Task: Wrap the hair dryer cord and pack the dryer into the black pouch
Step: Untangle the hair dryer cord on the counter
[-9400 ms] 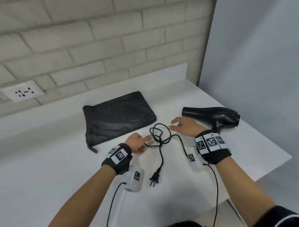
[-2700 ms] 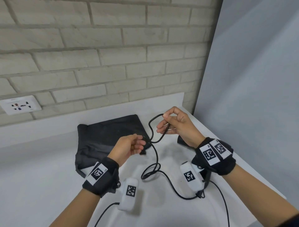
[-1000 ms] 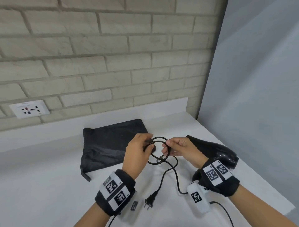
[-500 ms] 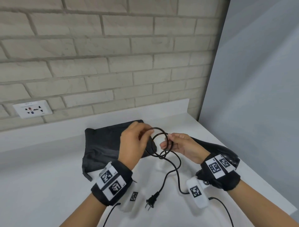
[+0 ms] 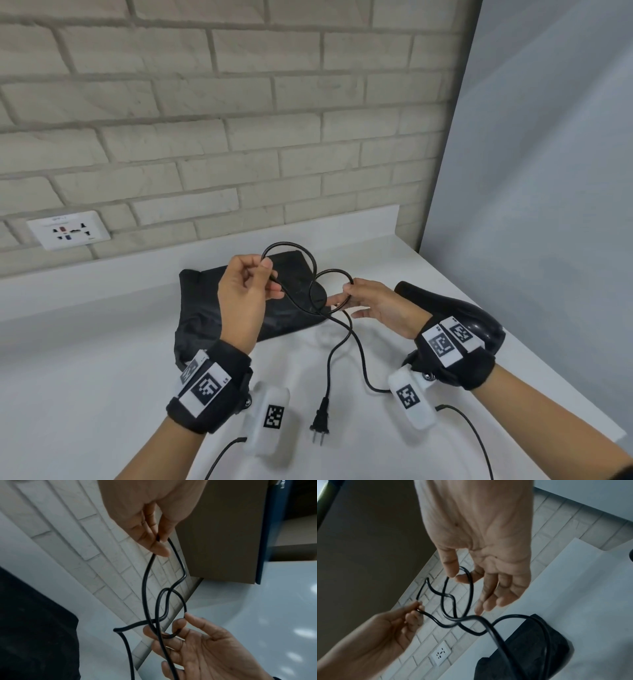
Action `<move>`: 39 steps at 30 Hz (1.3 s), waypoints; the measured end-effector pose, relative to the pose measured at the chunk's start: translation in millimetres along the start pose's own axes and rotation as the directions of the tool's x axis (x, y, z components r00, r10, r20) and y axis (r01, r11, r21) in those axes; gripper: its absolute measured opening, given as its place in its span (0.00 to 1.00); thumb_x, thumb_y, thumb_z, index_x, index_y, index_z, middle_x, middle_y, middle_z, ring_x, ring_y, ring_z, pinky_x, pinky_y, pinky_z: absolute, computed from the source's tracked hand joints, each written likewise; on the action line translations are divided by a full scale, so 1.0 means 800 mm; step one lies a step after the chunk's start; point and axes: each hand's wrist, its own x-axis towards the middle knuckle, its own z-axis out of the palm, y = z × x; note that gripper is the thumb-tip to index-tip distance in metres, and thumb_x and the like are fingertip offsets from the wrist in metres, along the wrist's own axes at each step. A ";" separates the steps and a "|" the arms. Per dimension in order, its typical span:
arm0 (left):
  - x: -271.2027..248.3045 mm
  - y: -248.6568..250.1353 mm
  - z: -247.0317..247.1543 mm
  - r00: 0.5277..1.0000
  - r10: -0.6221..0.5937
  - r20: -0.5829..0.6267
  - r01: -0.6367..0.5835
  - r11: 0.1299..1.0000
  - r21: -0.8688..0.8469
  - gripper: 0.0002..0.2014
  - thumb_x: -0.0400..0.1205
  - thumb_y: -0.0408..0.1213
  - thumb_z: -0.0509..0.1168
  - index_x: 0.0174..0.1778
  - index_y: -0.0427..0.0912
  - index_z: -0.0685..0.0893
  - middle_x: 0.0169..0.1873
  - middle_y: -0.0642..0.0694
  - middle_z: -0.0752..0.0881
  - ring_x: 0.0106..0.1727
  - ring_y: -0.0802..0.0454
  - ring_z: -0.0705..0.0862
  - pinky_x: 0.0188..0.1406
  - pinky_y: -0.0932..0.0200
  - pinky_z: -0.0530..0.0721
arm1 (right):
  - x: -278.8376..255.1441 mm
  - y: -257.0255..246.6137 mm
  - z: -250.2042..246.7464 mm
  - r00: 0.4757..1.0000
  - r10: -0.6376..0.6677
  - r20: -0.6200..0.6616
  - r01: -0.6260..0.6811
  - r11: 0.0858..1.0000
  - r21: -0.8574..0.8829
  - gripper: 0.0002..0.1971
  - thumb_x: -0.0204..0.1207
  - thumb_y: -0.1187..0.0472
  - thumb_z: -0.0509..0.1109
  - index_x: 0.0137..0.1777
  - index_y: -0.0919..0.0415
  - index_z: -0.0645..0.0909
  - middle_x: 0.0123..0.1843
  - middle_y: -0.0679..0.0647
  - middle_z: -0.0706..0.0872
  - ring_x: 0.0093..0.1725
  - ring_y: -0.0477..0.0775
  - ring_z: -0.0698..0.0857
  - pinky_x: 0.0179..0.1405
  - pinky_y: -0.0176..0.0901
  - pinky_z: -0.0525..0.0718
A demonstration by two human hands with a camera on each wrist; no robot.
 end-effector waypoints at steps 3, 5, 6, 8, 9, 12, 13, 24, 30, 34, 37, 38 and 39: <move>-0.001 0.011 0.005 0.994 0.047 0.096 -0.052 0.997 0.050 0.04 0.82 0.30 0.61 0.43 0.42 0.78 0.32 0.43 0.82 0.23 0.60 0.81 0.25 0.67 0.84 | 0.003 0.001 0.001 0.996 -0.062 -0.060 0.058 0.996 -0.063 0.05 0.81 0.57 0.62 0.49 0.54 0.79 0.56 0.48 0.87 0.52 0.41 0.82 0.58 0.39 0.73; 0.000 0.020 0.012 0.987 0.052 0.154 -0.063 0.996 0.067 0.02 0.82 0.31 0.62 0.44 0.41 0.78 0.32 0.43 0.82 0.24 0.59 0.81 0.25 0.66 0.84 | 0.004 0.000 0.005 0.994 -0.108 -0.015 0.106 0.991 -0.081 0.08 0.78 0.60 0.66 0.55 0.57 0.82 0.55 0.50 0.87 0.53 0.39 0.84 0.56 0.32 0.77; 0.001 0.023 0.016 0.984 0.052 0.170 -0.064 0.996 0.063 0.03 0.82 0.31 0.62 0.43 0.41 0.78 0.31 0.44 0.81 0.23 0.59 0.81 0.25 0.66 0.84 | 0.005 0.001 0.007 0.993 -0.120 0.007 0.120 0.986 -0.114 0.10 0.77 0.61 0.67 0.57 0.61 0.83 0.56 0.53 0.88 0.54 0.43 0.86 0.57 0.32 0.79; 0.007 0.028 0.023 0.986 0.027 0.165 -0.036 0.998 0.051 0.04 0.82 0.31 0.62 0.42 0.42 0.78 0.31 0.44 0.81 0.22 0.59 0.80 0.23 0.66 0.83 | 0.007 0.001 0.010 0.989 -0.144 0.010 0.144 0.973 -0.181 0.11 0.77 0.61 0.68 0.54 0.68 0.85 0.56 0.61 0.89 0.55 0.50 0.87 0.58 0.33 0.81; 0.012 0.029 0.024 0.989 0.005 0.145 -0.012 0.999 0.048 0.04 0.82 0.31 0.62 0.41 0.42 0.78 0.30 0.43 0.81 0.21 0.59 0.80 0.22 0.67 0.83 | 0.007 -0.001 0.009 0.987 -0.159 -0.002 0.156 0.971 -0.180 0.10 0.77 0.62 0.68 0.51 0.69 0.86 0.52 0.61 0.90 0.51 0.49 0.88 0.56 0.31 0.82; 0.031 0.019 0.014 0.987 -0.113 0.110 0.096 0.985 0.146 0.02 0.82 0.30 0.61 0.44 0.39 0.77 0.31 0.40 0.82 0.21 0.58 0.80 0.22 0.65 0.83 | 0.003 -0.018 -0.001 0.984 -0.174 -0.026 0.173 0.984 -0.046 0.09 0.79 0.63 0.65 0.43 0.64 0.86 0.38 0.53 0.91 0.39 0.44 0.89 0.46 0.30 0.83; 0.036 0.014 0.007 0.982 -0.139 0.128 0.095 0.949 0.302 0.03 0.81 0.30 0.62 0.49 0.38 0.76 0.33 0.41 0.83 0.25 0.56 0.82 0.26 0.63 0.84 | 0.001 -0.024 -0.007 0.986 -0.162 -0.038 0.161 0.987 -0.012 0.10 0.79 0.61 0.64 0.42 0.62 0.85 0.35 0.51 0.91 0.37 0.44 0.88 0.44 0.31 0.84; -0.005 0.027 0.034 0.593 0.299 0.748 -0.792 0.386 0.473 0.12 0.77 0.42 0.60 0.54 0.45 0.81 0.52 0.49 0.79 0.36 0.54 0.81 0.29 0.53 0.84 | 0.006 -0.049 -0.008 0.996 -0.018 0.088 0.020 1.000 -0.023 0.15 0.78 0.51 0.62 0.41 0.59 0.85 0.30 0.50 0.89 0.31 0.44 0.86 0.41 0.33 0.85; -0.022 -0.002 0.038 0.793 0.172 0.585 -0.516 0.701 0.493 0.14 0.74 0.50 0.69 0.48 0.44 0.84 0.43 0.54 0.79 0.34 0.57 0.82 0.35 0.66 0.82 | 0.006 -0.053 -0.020 0.999 0.040 -0.035 -0.031 0.970 0.241 0.14 0.80 0.51 0.62 0.43 0.60 0.83 0.31 0.48 0.89 0.31 0.42 0.88 0.35 0.34 0.87; -0.037 -0.021 0.055 0.771 0.142 0.621 -0.496 0.746 0.444 0.10 0.75 0.42 0.70 0.40 0.38 0.84 0.37 0.48 0.82 0.35 0.52 0.82 0.38 0.61 0.82 | 0.005 -0.057 -0.014 0.998 0.065 -0.011 -0.059 0.959 0.278 0.15 0.80 0.52 0.62 0.43 0.63 0.83 0.30 0.51 0.89 0.30 0.44 0.88 0.34 0.34 0.87; -0.030 -0.017 0.059 0.808 0.152 0.570 -0.463 0.761 0.454 0.13 0.75 0.42 0.68 0.33 0.34 0.85 0.30 0.42 0.85 0.31 0.48 0.83 0.36 0.51 0.83 | 0.001 -0.054 -0.017 0.998 0.045 -0.041 -0.037 0.981 0.189 0.16 0.80 0.49 0.61 0.47 0.60 0.84 0.34 0.49 0.89 0.31 0.43 0.86 0.33 0.33 0.85; -0.023 -0.009 0.059 0.835 0.139 0.532 -0.411 0.801 0.435 0.12 0.76 0.41 0.69 0.33 0.34 0.86 0.30 0.40 0.86 0.31 0.46 0.85 0.36 0.51 0.85 | -0.002 -0.053 -0.021 0.997 0.032 -0.063 -0.024 0.993 0.115 0.16 0.80 0.48 0.61 0.49 0.58 0.85 0.37 0.48 0.89 0.32 0.42 0.84 0.34 0.32 0.83; -0.016 0.001 0.059 0.869 0.114 0.482 -0.330 0.859 0.392 0.10 0.76 0.38 0.70 0.35 0.34 0.87 0.30 0.38 0.87 0.30 0.47 0.87 0.36 0.53 0.87 | -0.006 -0.049 -0.025 0.997 0.015 -0.079 -0.012 0.999 0.039 0.14 0.79 0.48 0.62 0.50 0.55 0.85 0.39 0.47 0.88 0.34 0.42 0.81 0.37 0.32 0.81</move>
